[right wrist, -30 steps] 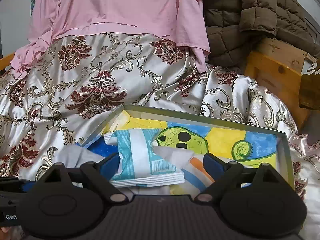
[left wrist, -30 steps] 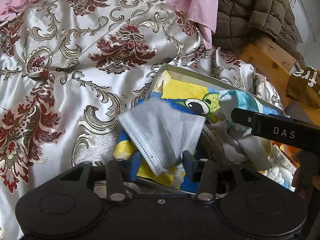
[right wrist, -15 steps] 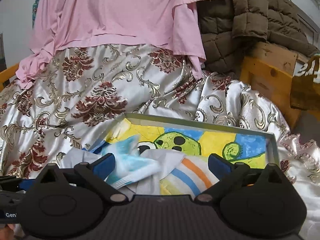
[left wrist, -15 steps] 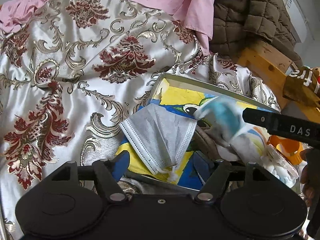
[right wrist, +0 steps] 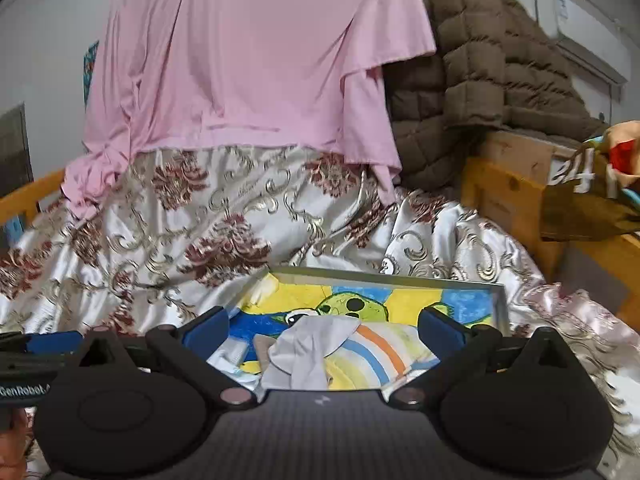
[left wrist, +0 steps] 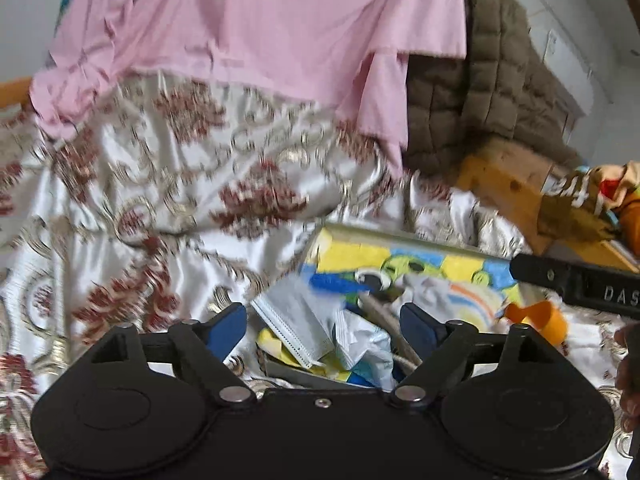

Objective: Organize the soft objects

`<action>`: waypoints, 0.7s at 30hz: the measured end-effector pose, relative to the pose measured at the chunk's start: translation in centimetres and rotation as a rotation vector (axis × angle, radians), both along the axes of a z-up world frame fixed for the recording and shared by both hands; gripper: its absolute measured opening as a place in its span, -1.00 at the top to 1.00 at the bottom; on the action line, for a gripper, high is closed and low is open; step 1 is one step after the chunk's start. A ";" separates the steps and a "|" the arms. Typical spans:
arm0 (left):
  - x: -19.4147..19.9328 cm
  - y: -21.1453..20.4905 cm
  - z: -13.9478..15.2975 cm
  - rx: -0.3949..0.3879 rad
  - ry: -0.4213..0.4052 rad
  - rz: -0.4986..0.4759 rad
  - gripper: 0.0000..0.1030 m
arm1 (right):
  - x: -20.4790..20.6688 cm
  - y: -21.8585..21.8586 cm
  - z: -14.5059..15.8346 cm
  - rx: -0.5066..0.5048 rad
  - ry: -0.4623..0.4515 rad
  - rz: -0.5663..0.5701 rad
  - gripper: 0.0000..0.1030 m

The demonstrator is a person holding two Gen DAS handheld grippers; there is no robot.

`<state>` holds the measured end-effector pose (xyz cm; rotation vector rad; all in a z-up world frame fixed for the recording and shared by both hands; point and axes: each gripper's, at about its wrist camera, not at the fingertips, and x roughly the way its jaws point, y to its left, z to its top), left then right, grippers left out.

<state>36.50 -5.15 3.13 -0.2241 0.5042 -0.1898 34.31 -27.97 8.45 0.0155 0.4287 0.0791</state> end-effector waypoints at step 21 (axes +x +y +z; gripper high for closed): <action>-17.0 1.5 5.0 0.029 -0.201 0.032 -0.92 | -17.3 0.8 2.6 0.053 -0.114 -0.061 -0.99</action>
